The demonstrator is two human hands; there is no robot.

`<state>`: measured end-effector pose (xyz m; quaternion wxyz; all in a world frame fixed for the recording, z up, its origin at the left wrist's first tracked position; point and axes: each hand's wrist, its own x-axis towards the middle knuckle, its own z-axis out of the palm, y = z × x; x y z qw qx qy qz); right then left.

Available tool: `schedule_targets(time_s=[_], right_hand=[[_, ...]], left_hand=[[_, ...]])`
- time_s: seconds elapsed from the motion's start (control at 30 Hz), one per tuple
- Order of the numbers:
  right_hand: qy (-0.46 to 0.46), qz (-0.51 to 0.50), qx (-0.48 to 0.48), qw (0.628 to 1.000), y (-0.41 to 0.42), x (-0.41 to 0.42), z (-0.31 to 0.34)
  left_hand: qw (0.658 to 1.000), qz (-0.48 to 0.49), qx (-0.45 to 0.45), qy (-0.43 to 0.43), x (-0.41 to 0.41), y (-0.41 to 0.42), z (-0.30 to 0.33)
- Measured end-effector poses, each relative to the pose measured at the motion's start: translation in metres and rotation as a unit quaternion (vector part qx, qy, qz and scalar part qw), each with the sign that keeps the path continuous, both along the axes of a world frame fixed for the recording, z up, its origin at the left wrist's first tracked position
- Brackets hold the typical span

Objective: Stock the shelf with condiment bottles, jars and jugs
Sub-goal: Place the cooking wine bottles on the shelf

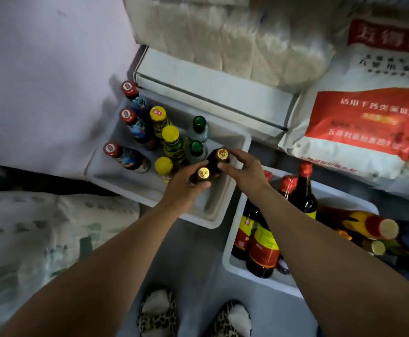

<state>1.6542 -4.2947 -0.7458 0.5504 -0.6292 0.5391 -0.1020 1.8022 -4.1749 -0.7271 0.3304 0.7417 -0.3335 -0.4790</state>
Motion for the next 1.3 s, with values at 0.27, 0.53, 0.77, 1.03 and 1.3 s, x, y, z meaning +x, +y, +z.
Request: schedule_targets(time_s=[0.27,0.53,0.77,1.03,1.3], right_hand=[[-0.032,0.001,0.021,0.999,-0.004,0.014,-0.012],[-0.07,-0.039,0.063,0.995,-0.004,-0.009,0.039],[-0.117,-0.057,0.075,0.989,-0.008,-0.035,0.198],[-0.175,-0.045,-0.012,0.983,-0.014,-0.066,0.438],[-0.254,-0.001,-0.172,0.952,-0.018,-0.067,0.69]], left_hand=[[0.999,-0.023,-0.005,-0.025,0.005,-0.006,-0.009],[0.997,-0.026,0.0,-0.068,0.008,0.003,0.05],[1.0,-0.008,-0.002,-0.008,0.008,0.003,0.205],[0.997,0.034,-0.065,-0.036,0.007,-0.013,0.432],[0.97,0.072,-0.223,-0.057,0.008,-0.028,0.67]])
